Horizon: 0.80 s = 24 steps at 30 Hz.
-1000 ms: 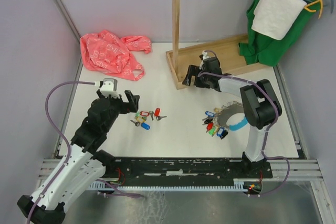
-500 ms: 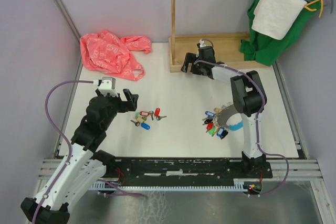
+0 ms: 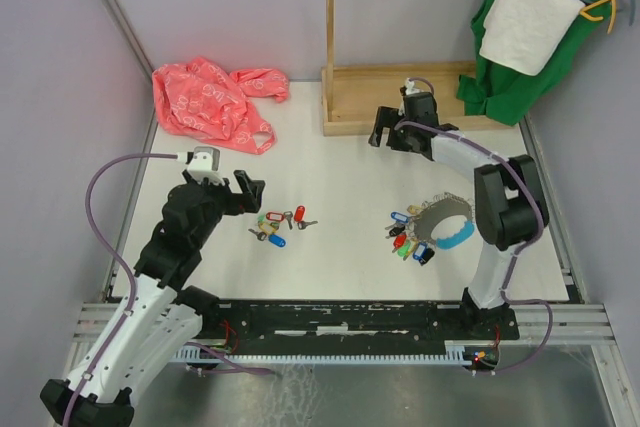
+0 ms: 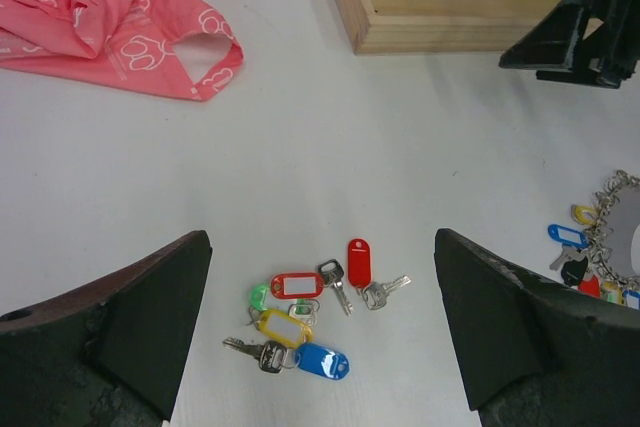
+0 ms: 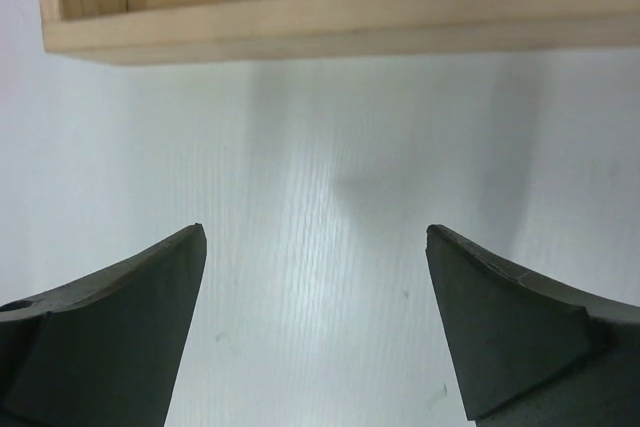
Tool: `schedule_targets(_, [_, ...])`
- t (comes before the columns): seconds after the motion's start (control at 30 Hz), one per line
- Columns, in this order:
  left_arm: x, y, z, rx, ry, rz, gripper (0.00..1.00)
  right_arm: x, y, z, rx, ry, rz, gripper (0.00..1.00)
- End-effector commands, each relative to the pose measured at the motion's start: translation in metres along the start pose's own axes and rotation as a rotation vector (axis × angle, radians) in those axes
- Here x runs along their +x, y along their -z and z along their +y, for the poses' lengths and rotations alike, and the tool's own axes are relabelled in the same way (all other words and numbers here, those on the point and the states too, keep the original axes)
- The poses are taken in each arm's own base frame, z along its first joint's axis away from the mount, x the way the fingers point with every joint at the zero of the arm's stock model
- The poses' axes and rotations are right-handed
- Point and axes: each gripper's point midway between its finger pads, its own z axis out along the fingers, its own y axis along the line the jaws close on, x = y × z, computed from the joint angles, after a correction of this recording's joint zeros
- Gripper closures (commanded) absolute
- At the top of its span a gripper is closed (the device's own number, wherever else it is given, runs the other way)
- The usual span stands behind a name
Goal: Put the keys on the keyring
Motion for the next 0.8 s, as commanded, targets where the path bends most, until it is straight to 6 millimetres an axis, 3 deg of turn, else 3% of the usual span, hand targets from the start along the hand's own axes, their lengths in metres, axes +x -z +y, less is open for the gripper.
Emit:
schedule_targets(0.0, [-0.026, 0.002, -0.012, 0.048, 0.034, -0.065, 0.01, 0.007, 0.056, -0.017, 0.100, -0.014, 0.001, 0.00])
schedule_targets(0.17, [-0.024, 0.001, -0.019, 0.083, 0.040, -0.048, 0.01, 0.040, 0.107, -0.048, 0.240, -0.019, 0.036, 0.00])
schedule_targets(0.33, [-0.019, -0.002, -0.027, 0.125, 0.046, -0.014, 0.01, 0.072, 0.142, -0.069, 0.337, -0.045, 0.087, 0.00])
schedule_targets(0.53, [-0.008, -0.007, -0.040, 0.174, 0.112, 0.053, 0.01, 0.128, 0.164, -0.083, 0.368, -0.070, 0.222, 0.00])
schedule_targets(0.77, [0.008, -0.013, -0.057, 0.242, 0.207, 0.141, 0.05, 0.174, 0.172, -0.088, 0.347, -0.106, 0.314, 0.00])
